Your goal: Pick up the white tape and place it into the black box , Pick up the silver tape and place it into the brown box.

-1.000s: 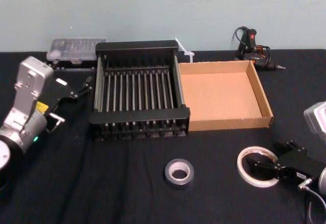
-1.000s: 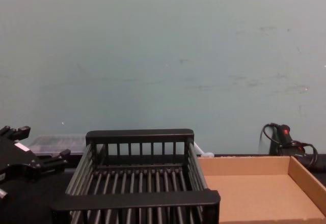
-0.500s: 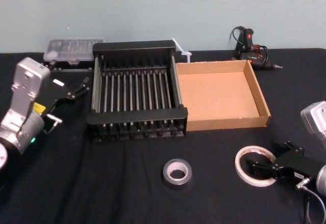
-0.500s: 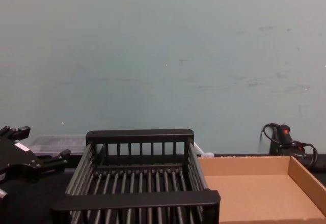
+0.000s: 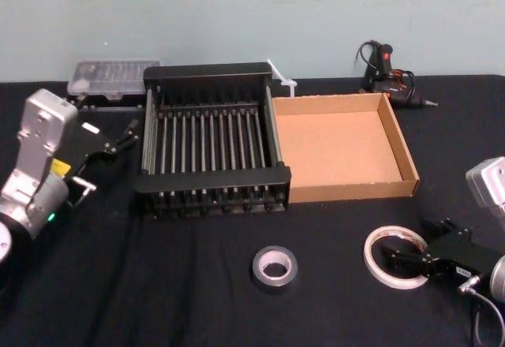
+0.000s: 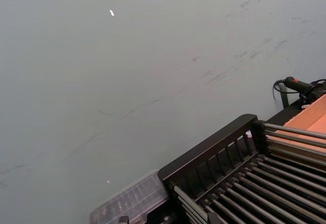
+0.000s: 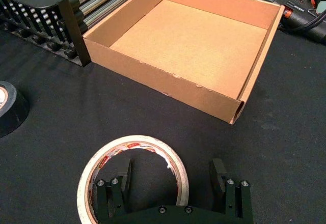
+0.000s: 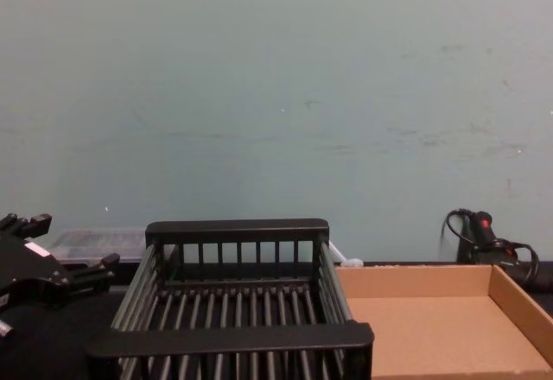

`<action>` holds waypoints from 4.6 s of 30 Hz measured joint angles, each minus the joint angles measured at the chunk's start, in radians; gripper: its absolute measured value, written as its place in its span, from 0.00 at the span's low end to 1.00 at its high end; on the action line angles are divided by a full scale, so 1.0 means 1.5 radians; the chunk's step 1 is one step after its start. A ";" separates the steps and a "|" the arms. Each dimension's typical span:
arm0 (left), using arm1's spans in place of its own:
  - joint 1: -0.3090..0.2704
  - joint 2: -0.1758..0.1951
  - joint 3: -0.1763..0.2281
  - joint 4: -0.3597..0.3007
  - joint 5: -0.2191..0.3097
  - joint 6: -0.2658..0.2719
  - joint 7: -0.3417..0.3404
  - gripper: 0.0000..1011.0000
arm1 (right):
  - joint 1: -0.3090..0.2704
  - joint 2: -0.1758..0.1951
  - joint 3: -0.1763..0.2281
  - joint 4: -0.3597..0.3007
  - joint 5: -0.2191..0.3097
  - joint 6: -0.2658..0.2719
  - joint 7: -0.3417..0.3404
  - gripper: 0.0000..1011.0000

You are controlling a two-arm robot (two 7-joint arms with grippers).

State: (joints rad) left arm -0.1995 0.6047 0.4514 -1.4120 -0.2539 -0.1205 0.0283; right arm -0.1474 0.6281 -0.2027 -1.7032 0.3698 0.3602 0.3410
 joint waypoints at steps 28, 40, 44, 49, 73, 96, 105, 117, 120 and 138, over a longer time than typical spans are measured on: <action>0.000 0.000 0.000 0.000 0.000 0.000 0.000 0.99 | 0.000 0.001 -0.001 -0.001 0.001 0.000 -0.001 0.57; 0.000 0.000 0.000 0.000 0.000 0.000 0.000 0.99 | 0.000 0.001 -0.001 -0.001 0.001 0.000 -0.001 0.19; 0.000 0.000 0.000 0.000 0.000 0.000 0.000 0.99 | 0.000 0.001 -0.001 -0.001 0.001 0.000 -0.001 0.10; 0.000 0.000 0.000 0.000 0.000 0.000 0.000 0.99 | 0.000 0.001 -0.001 -0.001 0.001 0.000 -0.001 0.09; 0.000 0.000 0.000 0.000 0.000 0.000 0.000 0.99 | -0.004 0.003 0.008 -0.012 0.013 0.003 0.006 0.09; 0.000 0.000 0.000 0.000 0.000 0.000 0.000 0.99 | 0.060 0.000 0.006 -0.030 0.051 -0.008 -0.003 0.09; 0.000 0.000 0.000 0.000 0.000 0.000 0.000 0.99 | 0.124 -0.018 -0.030 -0.005 0.025 -0.019 0.002 0.09; 0.000 0.000 0.000 0.000 0.000 0.000 0.000 0.99 | 0.215 -0.053 -0.081 0.031 -0.012 -0.022 0.019 0.09; 0.000 0.000 0.000 0.000 0.000 0.000 0.000 0.99 | 0.230 -0.060 -0.090 0.038 -0.017 -0.022 0.024 0.09; 0.000 0.000 0.000 0.000 0.000 0.000 0.000 0.99 | 0.338 -0.115 -0.160 0.103 -0.056 -0.016 0.056 0.09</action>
State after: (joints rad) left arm -0.1995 0.6047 0.4514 -1.4120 -0.2539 -0.1205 0.0283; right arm 0.3593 0.4549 -0.4424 -1.5491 0.2864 0.3360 0.4251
